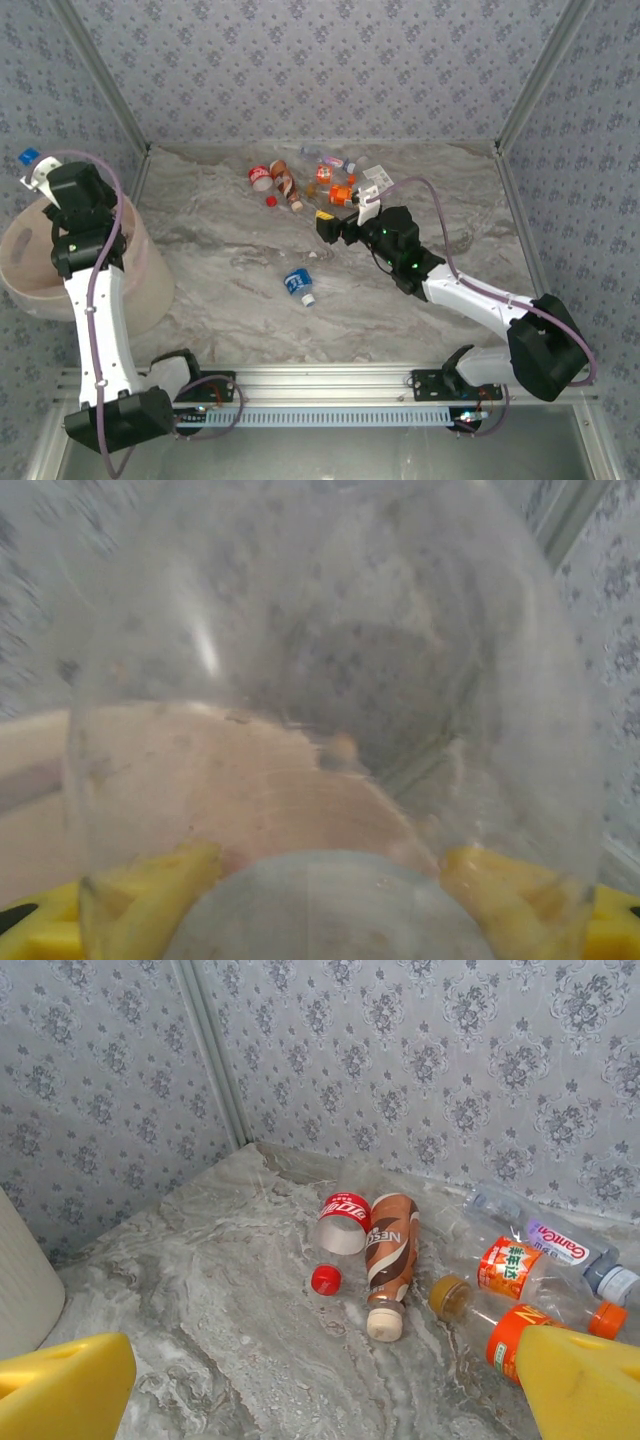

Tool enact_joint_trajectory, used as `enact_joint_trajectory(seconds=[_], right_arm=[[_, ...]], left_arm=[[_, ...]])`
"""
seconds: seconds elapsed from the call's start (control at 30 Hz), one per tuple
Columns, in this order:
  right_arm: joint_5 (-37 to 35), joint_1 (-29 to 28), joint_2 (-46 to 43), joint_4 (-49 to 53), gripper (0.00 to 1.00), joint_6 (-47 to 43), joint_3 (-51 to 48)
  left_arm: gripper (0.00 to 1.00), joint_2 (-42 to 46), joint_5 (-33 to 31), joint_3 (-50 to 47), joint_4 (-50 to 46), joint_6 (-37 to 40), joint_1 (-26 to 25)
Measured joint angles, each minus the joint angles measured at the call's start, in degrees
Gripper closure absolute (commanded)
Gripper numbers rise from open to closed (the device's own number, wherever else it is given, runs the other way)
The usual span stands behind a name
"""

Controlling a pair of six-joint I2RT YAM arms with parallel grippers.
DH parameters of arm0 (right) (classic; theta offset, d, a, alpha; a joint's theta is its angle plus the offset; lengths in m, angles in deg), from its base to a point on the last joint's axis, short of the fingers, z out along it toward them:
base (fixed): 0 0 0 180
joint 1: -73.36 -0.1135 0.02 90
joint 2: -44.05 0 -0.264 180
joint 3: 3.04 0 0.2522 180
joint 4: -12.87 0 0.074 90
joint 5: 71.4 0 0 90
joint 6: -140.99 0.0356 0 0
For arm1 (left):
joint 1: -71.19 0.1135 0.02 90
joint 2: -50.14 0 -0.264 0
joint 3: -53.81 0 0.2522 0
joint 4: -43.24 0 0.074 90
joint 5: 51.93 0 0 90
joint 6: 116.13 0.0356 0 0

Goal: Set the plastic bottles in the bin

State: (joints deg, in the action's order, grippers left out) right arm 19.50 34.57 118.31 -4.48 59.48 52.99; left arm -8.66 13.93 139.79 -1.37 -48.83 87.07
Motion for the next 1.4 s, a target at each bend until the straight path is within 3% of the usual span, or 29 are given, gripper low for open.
enact_joint_trajectory(seconds=[0.1, 0.27, 0.83, 1.03, 1.4], right_arm=[[0.0, 0.0, 0.0, 0.0, 0.00, -0.2, 0.0], [0.0, 0.0, 0.2, 0.1, 0.00, -0.4, 0.0], [-2.4, 0.0, 0.2, 1.0, 0.00, 1.2, 0.0], [-7.7, 0.6, 0.5, 3.8, 0.00, 5.8, -0.5], [-12.5, 4.5, -1.8, 14.3, 0.00, 14.2, -2.4]], left_arm=[[0.36, -1.1, 2.8, -1.3, -0.2, -2.5, 0.3], [0.14, -3.0, 5.2, -1.1, -1.2, -5.4, 0.1], [0.02, -3.6, 13.0, 5.7, -7.1, -6.5, -1.5], [0.02, -3.5, 12.0, 8.0, -9.0, -7.7, -10.9], [0.02, -4.7, 3.3, 4.7, -4.8, -12.6, -37.6]])
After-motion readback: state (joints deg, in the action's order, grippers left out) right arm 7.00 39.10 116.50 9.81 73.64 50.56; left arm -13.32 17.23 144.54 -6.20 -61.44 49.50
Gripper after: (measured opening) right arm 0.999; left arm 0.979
